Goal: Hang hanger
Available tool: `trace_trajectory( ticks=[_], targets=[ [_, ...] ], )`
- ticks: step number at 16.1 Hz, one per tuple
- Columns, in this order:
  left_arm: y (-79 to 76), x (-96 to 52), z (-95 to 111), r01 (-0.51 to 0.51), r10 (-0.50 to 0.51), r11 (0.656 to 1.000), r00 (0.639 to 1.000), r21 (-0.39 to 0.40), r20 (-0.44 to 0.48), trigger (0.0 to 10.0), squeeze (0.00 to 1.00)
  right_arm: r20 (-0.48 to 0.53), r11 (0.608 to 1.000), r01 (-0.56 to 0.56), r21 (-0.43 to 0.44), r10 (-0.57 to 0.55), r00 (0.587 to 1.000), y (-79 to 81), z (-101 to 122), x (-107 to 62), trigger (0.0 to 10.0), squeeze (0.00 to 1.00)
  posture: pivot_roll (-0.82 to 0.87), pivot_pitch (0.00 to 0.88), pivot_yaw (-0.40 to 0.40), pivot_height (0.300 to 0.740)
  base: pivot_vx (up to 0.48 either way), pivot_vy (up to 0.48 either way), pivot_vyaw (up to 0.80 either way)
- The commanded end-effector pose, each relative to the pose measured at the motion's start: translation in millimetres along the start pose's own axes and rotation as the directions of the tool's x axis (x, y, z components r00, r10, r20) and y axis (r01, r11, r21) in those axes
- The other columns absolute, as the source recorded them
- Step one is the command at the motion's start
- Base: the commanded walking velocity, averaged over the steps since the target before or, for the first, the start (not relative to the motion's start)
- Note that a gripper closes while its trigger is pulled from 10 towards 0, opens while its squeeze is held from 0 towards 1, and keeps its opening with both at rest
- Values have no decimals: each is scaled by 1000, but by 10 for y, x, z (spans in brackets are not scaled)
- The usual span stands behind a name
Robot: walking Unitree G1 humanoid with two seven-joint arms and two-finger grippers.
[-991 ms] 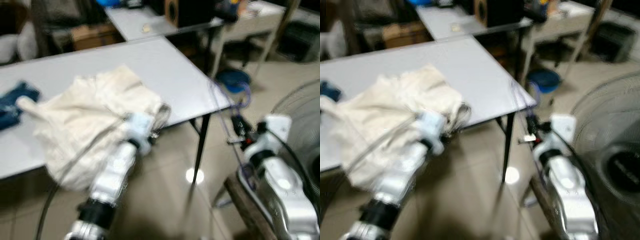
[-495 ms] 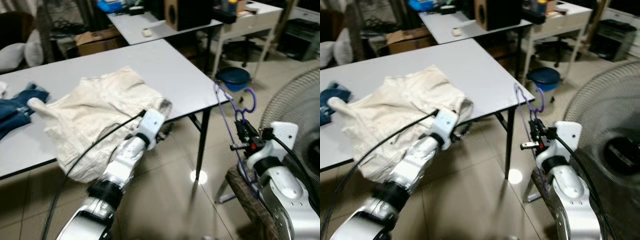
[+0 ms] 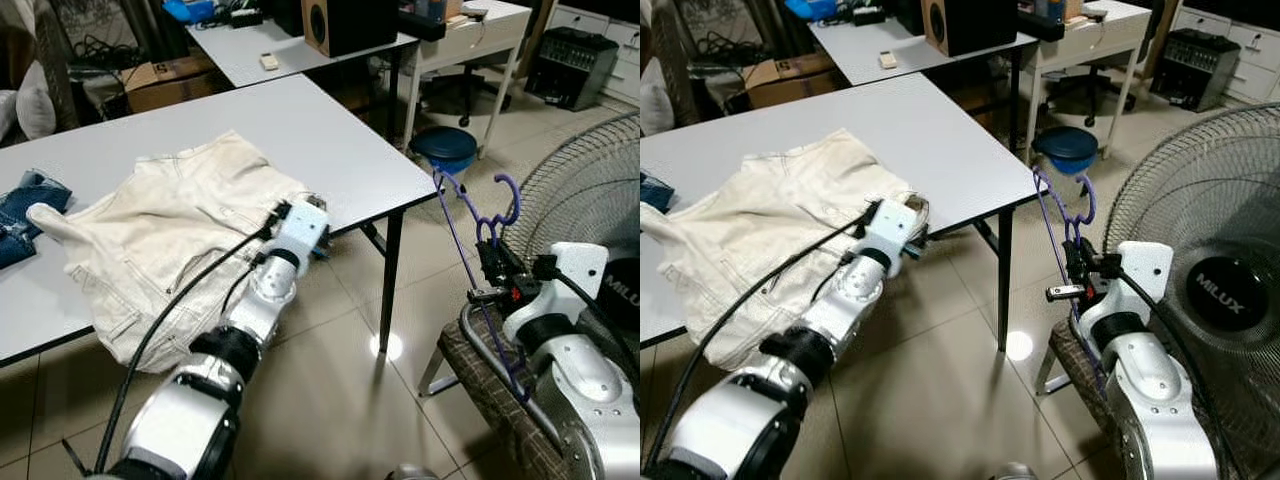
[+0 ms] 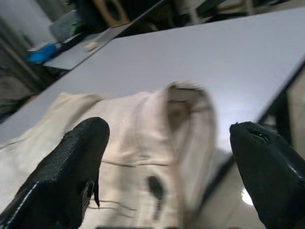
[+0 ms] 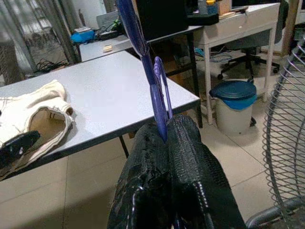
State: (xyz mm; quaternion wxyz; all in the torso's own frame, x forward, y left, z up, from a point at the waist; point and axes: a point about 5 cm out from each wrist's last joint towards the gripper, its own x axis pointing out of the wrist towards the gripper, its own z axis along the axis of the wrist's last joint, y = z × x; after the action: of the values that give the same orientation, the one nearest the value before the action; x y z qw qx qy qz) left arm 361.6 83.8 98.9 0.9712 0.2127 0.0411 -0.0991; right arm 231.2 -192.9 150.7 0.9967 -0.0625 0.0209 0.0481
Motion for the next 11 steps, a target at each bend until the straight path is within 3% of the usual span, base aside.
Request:
trace_trajectory(
  ticks=[1, 5, 6, 7, 8, 11],
  targets=[
    [63, 27, 13, -38, 38, 999, 999, 26, -5, 10000, 1000, 3, 1000, -1, 8, 1, 1000, -11, 30, -17, 10000, 0, -240, 0, 100, 740, 0, 0, 0],
    [107, 29, -121, -57, 61, 997, 994, 49, -91, 10000, 1000, 1, 1000, -5, 7, 5, 1000, 4, 53, -10, 10000, 0, -246, 0, 97, 740, 0, 0, 0],
    [94, 34, -125, -46, 51, 998, 993, 44, -102, 10000, 827, 0, 1000, -7, 6, 7, 1000, 7, 56, -10, 10000, 0, -246, 0, 97, 740, 0, 0, 0],
    [81, 45, -116, -42, 48, 998, 992, 50, -115, 5020, 188, 0, 1000, -11, 5, 11, 1000, 12, 60, -8, 10000, 0, -248, 0, 100, 740, 0, 0, 0],
    [79, 48, -119, -43, 48, 998, 991, 47, -124, 0, 0, 1, 1000, -10, 4, 10, 1000, 11, 64, -6, 10000, 0, -249, 0, 104, 740, 0, 0, 0],
    [81, 51, -120, -43, 47, 998, 991, 35, -128, 0, 0, 5, 1000, 4, 9, -4, 1000, 1, 69, -8, 10000, 0, -248, 0, 111, 740, 0, 0, 0]
  ],
)
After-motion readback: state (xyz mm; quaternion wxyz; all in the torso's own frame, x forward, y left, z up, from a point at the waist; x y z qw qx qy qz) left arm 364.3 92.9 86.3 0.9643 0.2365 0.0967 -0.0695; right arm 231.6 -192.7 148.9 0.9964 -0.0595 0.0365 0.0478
